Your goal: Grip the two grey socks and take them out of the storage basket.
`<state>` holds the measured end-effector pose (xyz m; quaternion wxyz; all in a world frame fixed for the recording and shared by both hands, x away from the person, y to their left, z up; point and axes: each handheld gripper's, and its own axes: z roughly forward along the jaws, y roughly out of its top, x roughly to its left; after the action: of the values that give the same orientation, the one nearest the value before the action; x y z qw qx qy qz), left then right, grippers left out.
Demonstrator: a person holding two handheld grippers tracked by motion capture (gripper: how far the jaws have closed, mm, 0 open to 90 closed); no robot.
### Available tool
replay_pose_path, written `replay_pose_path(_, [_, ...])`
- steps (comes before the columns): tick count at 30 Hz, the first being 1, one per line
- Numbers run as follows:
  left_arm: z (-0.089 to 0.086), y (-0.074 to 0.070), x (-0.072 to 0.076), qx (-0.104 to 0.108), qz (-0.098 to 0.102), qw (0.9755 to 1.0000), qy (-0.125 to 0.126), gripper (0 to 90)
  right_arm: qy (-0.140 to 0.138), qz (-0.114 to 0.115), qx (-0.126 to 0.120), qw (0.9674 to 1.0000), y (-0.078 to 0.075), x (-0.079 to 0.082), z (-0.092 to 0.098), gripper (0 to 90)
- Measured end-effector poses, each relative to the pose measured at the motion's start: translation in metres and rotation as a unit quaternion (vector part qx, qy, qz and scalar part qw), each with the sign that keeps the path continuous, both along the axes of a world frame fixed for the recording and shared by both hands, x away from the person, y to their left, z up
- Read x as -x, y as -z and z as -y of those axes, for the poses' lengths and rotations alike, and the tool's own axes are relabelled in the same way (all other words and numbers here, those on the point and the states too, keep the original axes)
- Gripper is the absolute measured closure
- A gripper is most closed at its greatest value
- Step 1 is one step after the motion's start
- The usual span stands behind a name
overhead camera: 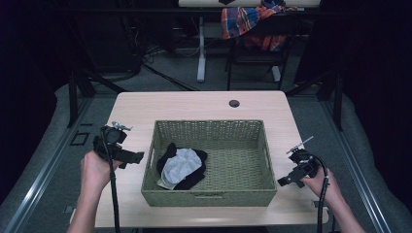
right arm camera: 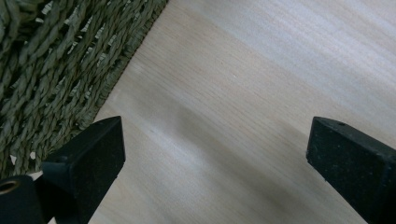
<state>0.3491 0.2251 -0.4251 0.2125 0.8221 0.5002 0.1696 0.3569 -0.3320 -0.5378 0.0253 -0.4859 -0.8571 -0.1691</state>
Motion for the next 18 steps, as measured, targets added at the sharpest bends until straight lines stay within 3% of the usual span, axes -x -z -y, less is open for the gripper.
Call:
replay_pose_path(1, [0.004,-0.002,0.0,0.001,0.001,1.0,0.004,0.1,0.002,0.0,0.001,1.0,0.0,0.0,0.0,4.2])
replay_pose_path(2, [0.007,-0.003,0.0,0.0,0.003,1.0,0.009,0.1,-0.019,-0.011,0.013,0.9997,-0.004,-0.001,0.001,4.1])
replay_pose_path(4, [0.014,-0.007,0.0,0.001,0.003,0.9998,0.021,0.1,-0.006,0.002,0.001,1.0,-0.002,0.001,-0.001,4.2])
replay_pose_path(11, [0.038,-0.018,-0.002,0.0,0.005,0.9988,0.049,0.2,-0.016,-0.002,0.008,0.9998,-0.002,-0.002,-0.001,4.1])
replay_pose_path(18, [0.061,-0.014,-0.011,-0.012,-0.014,0.9962,0.085,0.3,-0.01,0.0,0.012,0.9999,-0.003,-0.002,-0.001,3.6])
